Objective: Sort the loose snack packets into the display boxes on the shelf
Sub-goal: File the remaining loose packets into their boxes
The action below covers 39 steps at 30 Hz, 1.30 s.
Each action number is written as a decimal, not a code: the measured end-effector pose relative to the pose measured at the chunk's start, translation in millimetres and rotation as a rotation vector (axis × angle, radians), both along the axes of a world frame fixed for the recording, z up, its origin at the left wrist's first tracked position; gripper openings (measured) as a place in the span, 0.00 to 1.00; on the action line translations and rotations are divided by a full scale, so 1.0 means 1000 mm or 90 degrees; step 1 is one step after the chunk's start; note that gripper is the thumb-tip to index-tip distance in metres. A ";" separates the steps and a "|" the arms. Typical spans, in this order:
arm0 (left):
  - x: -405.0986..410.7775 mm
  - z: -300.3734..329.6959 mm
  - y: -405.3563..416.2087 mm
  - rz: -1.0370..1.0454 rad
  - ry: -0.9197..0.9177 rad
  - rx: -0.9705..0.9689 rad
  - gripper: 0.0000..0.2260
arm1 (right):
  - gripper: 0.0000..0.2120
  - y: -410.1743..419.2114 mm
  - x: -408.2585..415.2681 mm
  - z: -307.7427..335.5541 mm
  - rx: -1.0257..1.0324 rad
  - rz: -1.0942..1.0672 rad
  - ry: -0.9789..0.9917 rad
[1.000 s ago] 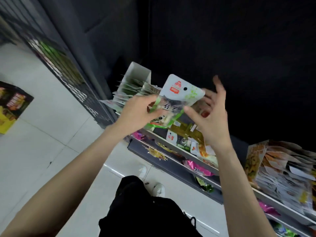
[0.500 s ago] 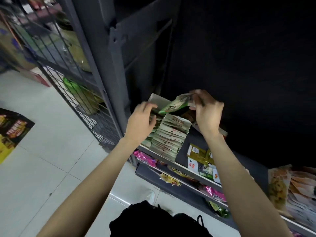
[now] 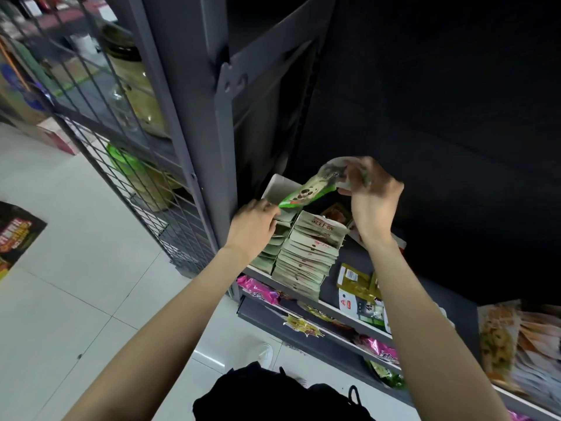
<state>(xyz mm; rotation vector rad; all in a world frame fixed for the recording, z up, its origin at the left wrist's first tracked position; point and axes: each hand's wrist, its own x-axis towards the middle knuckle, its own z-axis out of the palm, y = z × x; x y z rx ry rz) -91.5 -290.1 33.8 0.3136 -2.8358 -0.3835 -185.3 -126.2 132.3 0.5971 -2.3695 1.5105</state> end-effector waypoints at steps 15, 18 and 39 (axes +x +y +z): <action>0.000 0.004 -0.001 -0.028 0.019 -0.066 0.07 | 0.21 -0.059 -0.001 -0.040 0.633 0.183 0.068; -0.001 0.005 -0.001 -0.039 0.009 -0.095 0.10 | 0.20 -0.066 0.002 -0.044 0.682 0.160 0.091; 0.035 0.042 0.068 -0.048 0.343 0.059 0.06 | 0.13 0.099 0.046 -0.063 0.347 0.190 0.076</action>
